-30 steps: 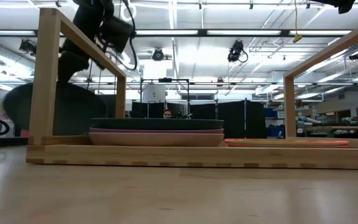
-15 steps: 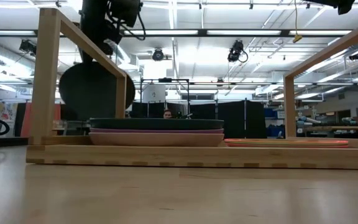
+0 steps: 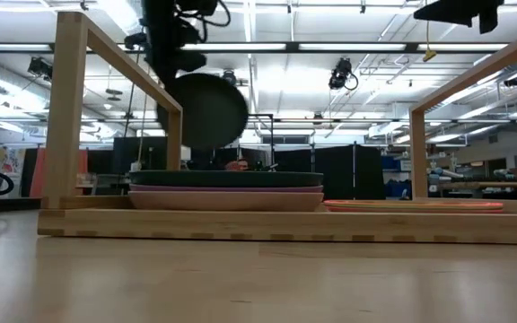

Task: Place and stack plates onto a shelf
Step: Stack the black plate on top of the dark green plate on the shelf

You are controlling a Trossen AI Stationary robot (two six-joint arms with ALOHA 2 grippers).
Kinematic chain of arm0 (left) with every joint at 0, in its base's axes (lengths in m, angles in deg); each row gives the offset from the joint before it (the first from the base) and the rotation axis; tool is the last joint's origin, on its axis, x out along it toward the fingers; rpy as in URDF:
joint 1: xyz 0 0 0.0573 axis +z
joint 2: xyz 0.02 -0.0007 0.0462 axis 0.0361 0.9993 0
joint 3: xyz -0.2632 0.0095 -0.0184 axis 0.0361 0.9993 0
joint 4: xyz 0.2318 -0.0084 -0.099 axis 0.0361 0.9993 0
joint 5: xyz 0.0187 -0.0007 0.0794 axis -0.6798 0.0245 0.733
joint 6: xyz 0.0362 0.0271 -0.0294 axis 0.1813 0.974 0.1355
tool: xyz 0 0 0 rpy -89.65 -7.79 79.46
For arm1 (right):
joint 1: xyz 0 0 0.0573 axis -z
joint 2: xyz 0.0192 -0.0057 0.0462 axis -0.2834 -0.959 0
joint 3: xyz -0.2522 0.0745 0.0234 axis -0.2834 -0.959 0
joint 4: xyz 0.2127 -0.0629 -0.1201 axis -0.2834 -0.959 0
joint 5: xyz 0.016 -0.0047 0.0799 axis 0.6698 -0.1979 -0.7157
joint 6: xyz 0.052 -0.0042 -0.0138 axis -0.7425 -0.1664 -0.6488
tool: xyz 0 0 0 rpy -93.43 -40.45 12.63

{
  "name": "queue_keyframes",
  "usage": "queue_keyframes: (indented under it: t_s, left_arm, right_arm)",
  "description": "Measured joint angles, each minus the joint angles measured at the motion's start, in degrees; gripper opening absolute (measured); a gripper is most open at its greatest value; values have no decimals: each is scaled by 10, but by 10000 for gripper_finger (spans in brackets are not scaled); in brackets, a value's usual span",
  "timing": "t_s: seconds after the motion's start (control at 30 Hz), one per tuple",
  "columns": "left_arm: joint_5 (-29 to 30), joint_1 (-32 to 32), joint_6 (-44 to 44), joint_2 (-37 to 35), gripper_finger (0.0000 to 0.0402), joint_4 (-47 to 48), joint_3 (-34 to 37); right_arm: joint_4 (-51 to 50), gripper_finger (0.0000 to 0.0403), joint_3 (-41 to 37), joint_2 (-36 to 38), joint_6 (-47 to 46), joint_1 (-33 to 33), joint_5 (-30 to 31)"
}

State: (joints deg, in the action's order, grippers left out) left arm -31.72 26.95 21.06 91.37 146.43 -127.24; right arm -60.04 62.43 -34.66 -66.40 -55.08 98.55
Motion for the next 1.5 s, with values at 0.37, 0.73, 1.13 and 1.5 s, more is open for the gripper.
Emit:
queue_keyframes:
  t_s: [0.37, 0.73, 1.13, 1.5]
  left_arm:
    - [-91, -18, 50, 0, 14, -232, 0]
    - [-106, -77, 60, 0, 14, -294, 0]
    - [-87, -150, 61, 0, 14, -297, 0]
    - [-53, -185, 61, 0, 14, -297, 0]
  right_arm:
    - [-5, 241, 0, 0, 5, 99, -1]
    - [-4, 241, 0, -13, 0, 169, -159]
    - [28, 241, 0, -124, -27, 217, -215]
    - [146, 241, 0, -210, -28, 254, -254]
